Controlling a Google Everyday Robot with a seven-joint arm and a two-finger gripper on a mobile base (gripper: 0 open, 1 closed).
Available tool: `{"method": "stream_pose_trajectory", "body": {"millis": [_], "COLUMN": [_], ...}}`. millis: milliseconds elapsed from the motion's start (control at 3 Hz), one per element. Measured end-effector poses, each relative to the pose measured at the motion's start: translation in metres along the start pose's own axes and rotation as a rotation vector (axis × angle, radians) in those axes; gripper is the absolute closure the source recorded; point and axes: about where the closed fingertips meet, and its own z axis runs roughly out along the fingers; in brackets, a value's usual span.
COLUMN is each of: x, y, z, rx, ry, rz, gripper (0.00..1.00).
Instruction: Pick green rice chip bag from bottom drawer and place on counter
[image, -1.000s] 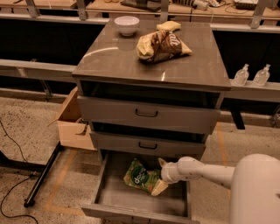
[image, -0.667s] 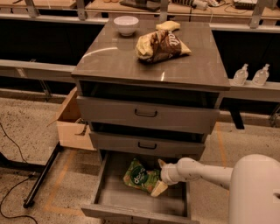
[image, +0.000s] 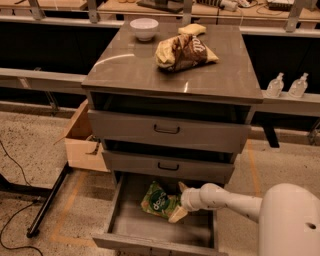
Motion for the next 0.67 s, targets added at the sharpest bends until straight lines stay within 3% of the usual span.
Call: {"method": "stream_pose_trajectory", "body": {"millis": [667], "x": [0.010], "y": [-0.023], "z": [0.046], "rx": [-0.013], "ry": [-0.023], "rz": [0.024], "gripper": [0.00]}}
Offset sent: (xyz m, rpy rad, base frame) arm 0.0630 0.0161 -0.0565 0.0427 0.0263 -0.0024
